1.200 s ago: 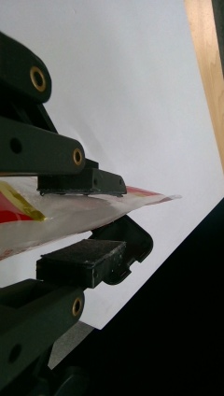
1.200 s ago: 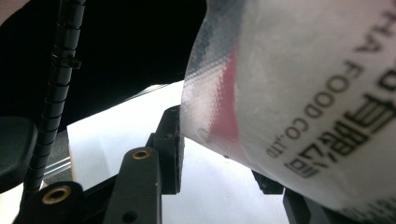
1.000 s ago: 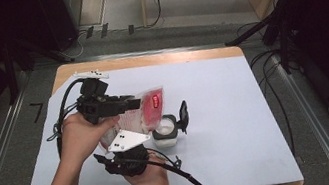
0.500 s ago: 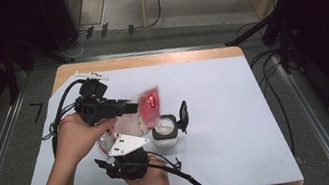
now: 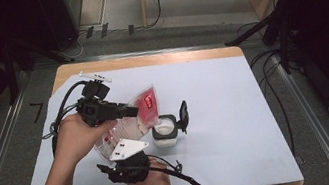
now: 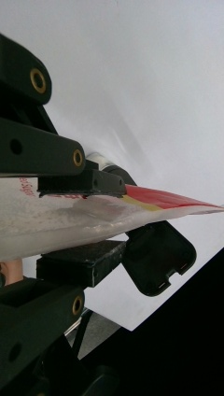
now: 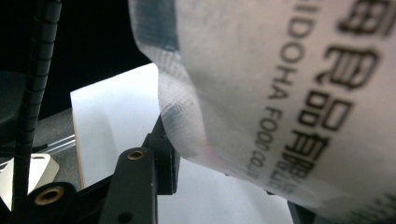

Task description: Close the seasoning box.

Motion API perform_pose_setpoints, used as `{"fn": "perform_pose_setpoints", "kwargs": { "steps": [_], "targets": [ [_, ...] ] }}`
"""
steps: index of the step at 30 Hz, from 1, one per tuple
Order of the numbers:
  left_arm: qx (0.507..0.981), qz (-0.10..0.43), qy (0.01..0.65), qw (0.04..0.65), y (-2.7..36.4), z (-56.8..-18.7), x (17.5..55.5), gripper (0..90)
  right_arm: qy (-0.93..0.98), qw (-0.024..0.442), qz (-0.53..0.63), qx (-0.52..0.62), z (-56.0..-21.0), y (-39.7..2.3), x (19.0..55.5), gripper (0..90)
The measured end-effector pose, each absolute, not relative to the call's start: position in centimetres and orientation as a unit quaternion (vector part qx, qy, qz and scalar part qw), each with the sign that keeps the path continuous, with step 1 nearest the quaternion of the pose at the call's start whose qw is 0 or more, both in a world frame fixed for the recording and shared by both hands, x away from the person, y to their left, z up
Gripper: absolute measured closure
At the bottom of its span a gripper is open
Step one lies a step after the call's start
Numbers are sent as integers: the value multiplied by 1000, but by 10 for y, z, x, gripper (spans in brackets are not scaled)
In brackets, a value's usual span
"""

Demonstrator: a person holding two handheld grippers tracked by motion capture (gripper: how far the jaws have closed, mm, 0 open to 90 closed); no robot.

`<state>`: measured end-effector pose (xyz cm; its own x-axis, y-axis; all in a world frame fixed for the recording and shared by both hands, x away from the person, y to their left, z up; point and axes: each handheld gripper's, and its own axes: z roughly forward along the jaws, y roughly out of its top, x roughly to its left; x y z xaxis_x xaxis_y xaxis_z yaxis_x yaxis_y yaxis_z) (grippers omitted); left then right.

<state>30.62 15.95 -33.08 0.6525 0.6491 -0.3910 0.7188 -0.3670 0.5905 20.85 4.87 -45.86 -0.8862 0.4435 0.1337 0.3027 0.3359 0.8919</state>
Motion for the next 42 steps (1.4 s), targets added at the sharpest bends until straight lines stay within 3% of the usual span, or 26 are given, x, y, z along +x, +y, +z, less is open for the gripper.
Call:
{"fn": "perform_pose_setpoints", "kwargs": {
  "steps": [28, 42],
  "targets": [
    [844, -64, 403, 348, 148, -355, 314, 679, 836, 50, 502, 218, -483, 49, 206, 553],
    [851, -58, 400, 336, 148, -364, 315, 770, 849, 56, 481, 212, -497, 51, 209, 557]
  ]
}}
